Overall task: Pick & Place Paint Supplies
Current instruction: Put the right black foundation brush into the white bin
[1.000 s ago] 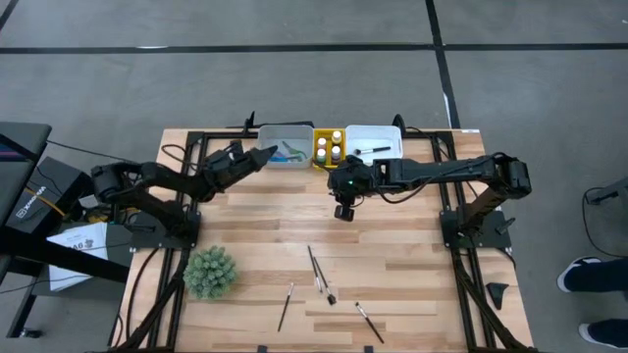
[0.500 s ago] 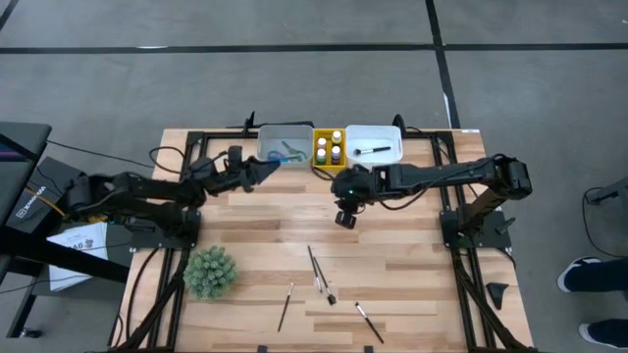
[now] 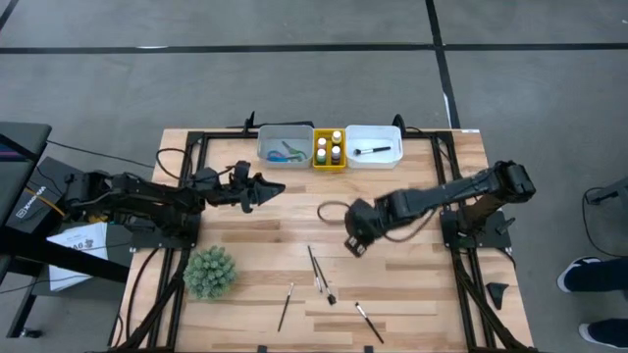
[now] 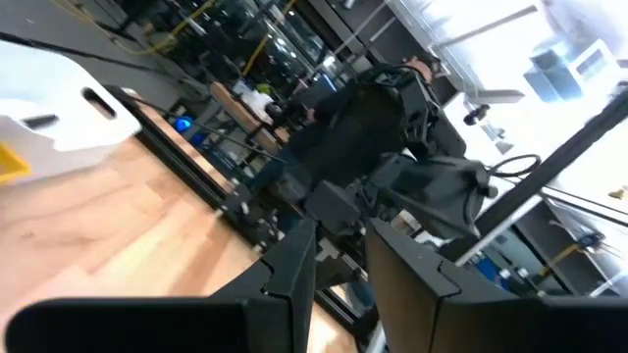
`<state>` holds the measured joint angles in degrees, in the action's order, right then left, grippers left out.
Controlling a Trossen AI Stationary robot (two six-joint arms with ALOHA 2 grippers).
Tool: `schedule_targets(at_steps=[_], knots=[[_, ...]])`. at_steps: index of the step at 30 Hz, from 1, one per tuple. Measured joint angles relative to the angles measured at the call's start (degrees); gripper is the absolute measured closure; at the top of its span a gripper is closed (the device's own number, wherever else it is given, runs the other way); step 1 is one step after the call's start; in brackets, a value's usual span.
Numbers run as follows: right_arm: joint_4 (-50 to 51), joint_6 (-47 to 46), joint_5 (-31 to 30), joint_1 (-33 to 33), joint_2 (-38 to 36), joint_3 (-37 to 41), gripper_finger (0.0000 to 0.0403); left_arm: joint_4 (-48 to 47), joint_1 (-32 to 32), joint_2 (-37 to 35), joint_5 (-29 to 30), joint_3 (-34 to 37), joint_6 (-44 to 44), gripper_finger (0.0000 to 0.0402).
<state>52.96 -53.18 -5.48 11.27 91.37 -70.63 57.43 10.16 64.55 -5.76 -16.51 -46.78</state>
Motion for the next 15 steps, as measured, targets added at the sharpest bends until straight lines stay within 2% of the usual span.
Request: schedule_targets(at_steps=[5, 9, 15], knots=[[0.3, -7.9, 1.2, 5.8, 0.0, 0.0, 0.0316, 0.0, -3.9, 0.0, 5.0, 0.0, -0.2, 0.0314], [0.3, -11.0, 1.2, 8.0, 0.4, 0.0, 0.0316, 0.0, -7.5, 0.0, 11.9, 0.0, -0.6, 0.0314], [-1.4, -20.3, 5.8, 11.5, 4.8, 0.0, 0.0316, 0.4, -13.3, 0.0, 22.8, 0.0, -3.2, 0.0314]])
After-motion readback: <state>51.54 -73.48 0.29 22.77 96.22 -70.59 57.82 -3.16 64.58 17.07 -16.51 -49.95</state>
